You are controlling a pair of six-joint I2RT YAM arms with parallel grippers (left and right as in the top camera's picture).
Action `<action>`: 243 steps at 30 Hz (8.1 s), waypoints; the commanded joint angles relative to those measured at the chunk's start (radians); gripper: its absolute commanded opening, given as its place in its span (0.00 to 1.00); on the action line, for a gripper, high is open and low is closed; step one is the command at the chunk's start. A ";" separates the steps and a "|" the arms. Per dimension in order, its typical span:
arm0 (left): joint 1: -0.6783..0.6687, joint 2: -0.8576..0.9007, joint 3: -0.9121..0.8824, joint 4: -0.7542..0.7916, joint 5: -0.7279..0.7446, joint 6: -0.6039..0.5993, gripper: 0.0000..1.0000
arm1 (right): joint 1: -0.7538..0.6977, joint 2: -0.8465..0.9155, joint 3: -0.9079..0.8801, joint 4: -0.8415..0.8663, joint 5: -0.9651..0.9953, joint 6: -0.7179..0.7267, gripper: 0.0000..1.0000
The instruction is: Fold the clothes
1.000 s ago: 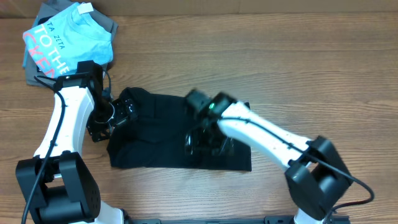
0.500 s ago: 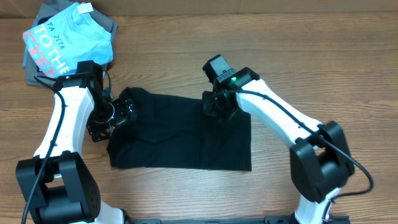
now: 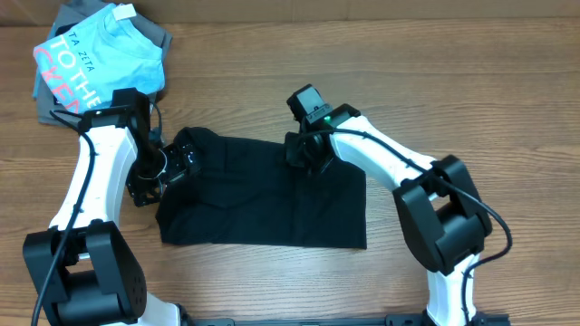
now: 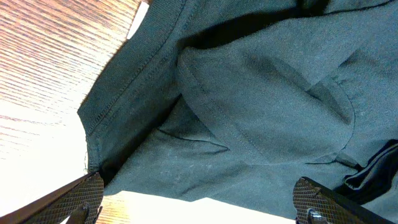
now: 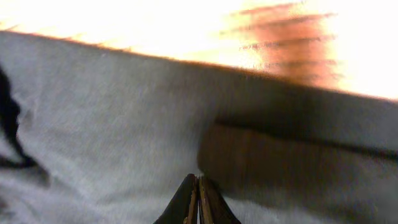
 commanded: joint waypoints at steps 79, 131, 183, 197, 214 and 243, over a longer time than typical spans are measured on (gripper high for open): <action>0.190 0.211 -0.004 0.280 0.233 0.507 1.00 | 0.150 -0.296 0.146 -0.579 -0.081 -0.074 1.00; -0.015 0.264 0.413 -0.142 0.011 0.275 0.04 | 0.147 -0.291 -0.065 -0.338 0.031 -0.061 1.00; -0.725 0.250 0.418 0.029 0.064 -0.086 0.16 | -0.369 -0.246 -0.129 -0.378 -0.060 -0.259 1.00; -0.740 0.260 0.483 -0.005 0.105 -0.045 0.61 | -0.372 -0.246 -0.121 -0.381 -0.060 -0.253 1.00; -0.170 0.196 0.609 -0.333 -0.113 -0.048 0.94 | -0.163 -0.221 0.119 -0.282 -0.103 -0.098 1.00; -0.111 0.196 0.323 -0.208 -0.121 -0.043 1.00 | 0.016 -0.064 0.119 -0.209 0.229 0.087 0.31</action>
